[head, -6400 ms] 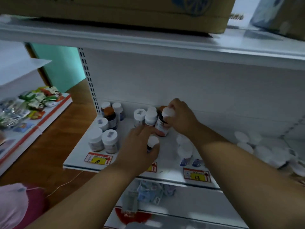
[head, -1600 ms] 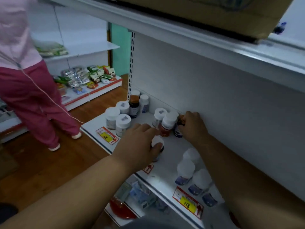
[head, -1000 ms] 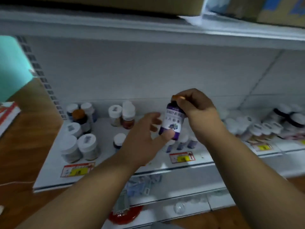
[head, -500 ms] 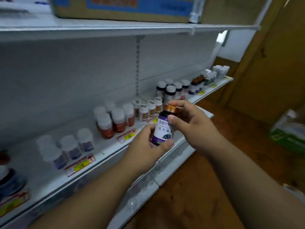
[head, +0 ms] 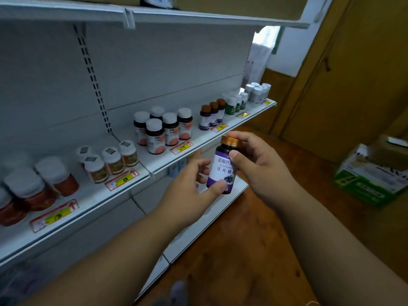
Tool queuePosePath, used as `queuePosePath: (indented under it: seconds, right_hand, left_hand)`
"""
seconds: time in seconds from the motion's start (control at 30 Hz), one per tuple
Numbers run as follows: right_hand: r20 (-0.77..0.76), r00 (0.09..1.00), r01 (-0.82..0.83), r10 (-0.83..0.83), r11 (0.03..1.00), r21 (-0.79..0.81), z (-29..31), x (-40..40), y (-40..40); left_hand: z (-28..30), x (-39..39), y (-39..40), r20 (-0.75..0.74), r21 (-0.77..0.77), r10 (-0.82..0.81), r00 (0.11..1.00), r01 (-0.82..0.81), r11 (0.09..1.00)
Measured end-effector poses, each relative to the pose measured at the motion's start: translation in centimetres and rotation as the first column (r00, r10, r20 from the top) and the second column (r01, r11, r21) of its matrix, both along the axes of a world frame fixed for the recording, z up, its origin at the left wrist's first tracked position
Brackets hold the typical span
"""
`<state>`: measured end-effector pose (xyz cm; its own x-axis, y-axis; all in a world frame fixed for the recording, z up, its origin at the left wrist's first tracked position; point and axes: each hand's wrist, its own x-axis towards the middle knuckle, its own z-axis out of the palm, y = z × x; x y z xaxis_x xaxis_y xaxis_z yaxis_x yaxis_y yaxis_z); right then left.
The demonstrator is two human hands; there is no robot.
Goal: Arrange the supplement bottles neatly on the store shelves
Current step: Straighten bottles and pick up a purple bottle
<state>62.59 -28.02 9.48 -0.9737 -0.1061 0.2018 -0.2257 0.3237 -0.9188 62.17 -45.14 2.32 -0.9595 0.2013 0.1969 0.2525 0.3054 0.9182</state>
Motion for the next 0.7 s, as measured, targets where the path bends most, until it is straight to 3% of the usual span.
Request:
queuePosePath:
  seconds: [0.33,0.43,0.57,0.7]
  right_hand:
    - [-0.020,0.985,0.171,-0.171,0.983,0.064,0.7,-13.5,9.4]
    - [-0.006,0.989,0.148,-0.149,0.988,-0.037,0.4,-17.5,11.9]
    - [0.018,0.994,0.110,-0.108,0.987,-0.118,-1.5,-24.3,14.5]
    - [-0.019,1.000,-0.020,0.018,0.995,-0.099,-3.0,-33.2,16.2]
  left_hand:
    - [1.1,-18.2,10.6,-0.105,0.030,-0.136,0.985,0.140,0.990]
    - [1.0,-22.1,13.0,-0.118,0.014,-0.154,0.981,0.157,0.987]
    - [-0.4,-26.4,15.3,-0.106,0.007,-0.084,0.991,0.085,0.996]
    - [-1.3,-31.1,16.9,-0.128,-0.058,0.133,0.983,-0.142,0.988]
